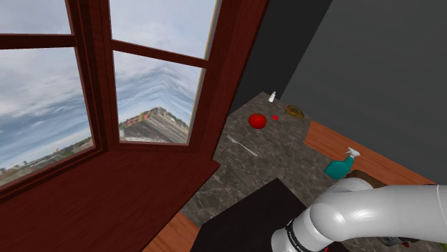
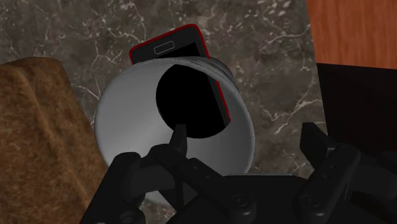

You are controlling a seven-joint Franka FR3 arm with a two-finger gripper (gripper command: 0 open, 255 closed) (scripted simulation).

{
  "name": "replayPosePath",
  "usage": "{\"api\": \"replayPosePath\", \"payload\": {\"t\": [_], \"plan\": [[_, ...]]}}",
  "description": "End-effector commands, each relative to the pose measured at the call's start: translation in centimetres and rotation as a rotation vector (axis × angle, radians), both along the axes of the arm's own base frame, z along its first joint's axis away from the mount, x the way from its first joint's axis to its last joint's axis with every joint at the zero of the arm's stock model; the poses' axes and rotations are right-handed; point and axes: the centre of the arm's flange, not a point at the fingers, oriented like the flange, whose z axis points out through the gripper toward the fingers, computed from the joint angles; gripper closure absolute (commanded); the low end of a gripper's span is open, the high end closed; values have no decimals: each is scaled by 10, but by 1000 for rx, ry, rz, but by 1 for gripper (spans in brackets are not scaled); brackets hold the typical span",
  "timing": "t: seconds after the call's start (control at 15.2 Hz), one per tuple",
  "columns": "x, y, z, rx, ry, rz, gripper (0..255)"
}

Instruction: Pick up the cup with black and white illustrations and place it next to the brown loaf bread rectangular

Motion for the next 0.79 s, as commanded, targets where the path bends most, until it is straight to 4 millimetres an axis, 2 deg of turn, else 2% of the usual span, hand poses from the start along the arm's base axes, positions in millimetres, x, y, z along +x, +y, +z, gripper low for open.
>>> {"api": "replayPosePath", "payload": {"t": [0.0,0.26,0.73], "plan": [[0,0,0,0,0,0,0],[0,6,50,0,0,0,0],[0,6,50,0,0,0,0]]}}
